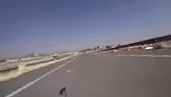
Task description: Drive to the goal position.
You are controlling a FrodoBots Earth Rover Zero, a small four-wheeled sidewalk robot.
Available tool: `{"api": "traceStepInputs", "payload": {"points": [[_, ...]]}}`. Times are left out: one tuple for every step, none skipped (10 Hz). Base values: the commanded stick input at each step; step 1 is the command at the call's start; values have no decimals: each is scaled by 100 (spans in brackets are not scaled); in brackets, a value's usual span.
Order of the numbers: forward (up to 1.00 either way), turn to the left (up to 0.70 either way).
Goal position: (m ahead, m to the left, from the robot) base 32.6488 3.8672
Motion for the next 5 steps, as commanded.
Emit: {"api": "traceStepInputs", "payload": {"points": [[100, 0], [100, 0], [100, 0], [100, 0], [100, 0]]}}
